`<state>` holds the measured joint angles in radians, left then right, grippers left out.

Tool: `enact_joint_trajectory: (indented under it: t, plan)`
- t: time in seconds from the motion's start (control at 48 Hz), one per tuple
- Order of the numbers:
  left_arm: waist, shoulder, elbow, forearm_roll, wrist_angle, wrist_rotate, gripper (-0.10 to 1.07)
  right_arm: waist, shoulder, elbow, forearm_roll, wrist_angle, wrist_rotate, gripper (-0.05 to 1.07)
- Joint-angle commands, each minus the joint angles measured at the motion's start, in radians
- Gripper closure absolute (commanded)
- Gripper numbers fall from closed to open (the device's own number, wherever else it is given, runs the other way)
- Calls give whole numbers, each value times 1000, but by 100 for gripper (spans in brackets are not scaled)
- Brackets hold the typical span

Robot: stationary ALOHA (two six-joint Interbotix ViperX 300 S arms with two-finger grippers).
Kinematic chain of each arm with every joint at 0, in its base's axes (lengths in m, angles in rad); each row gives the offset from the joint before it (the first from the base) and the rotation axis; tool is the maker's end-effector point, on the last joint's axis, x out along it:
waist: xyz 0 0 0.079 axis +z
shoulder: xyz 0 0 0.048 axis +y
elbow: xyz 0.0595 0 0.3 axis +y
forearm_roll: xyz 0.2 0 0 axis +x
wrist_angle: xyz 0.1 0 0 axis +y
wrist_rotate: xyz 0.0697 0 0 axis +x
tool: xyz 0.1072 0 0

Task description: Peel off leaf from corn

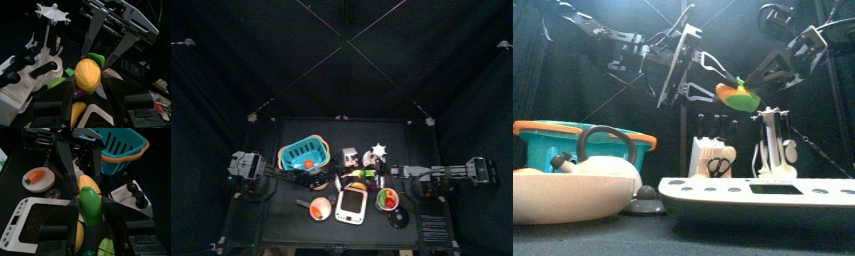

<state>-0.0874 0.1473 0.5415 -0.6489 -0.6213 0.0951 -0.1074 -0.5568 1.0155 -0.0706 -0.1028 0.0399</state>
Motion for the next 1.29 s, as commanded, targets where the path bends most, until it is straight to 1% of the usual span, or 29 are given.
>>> enact_joint_trajectory:
  t: [0.0,0.375,0.833,1.021,1.208,1.271]
  plan:
    - [3,-25,-6,-3,-3,0,35,-5,-21,-5,3,-3,0,46]
    - [5,-26,3,-3,-3,0,35,-5,-63,17,14,-3,0,47]
    - [5,-26,2,-3,-3,0,35,11,-64,20,-5,-6,-3,47]
    - [5,-26,2,-3,-3,0,35,11,-63,18,2,-12,-2,40]
    - [6,-26,-3,-3,-3,0,35,8,-49,14,8,-29,-2,23]
    - [5,-25,-5,-3,-3,0,35,8,-37,14,8,-32,-2,19]
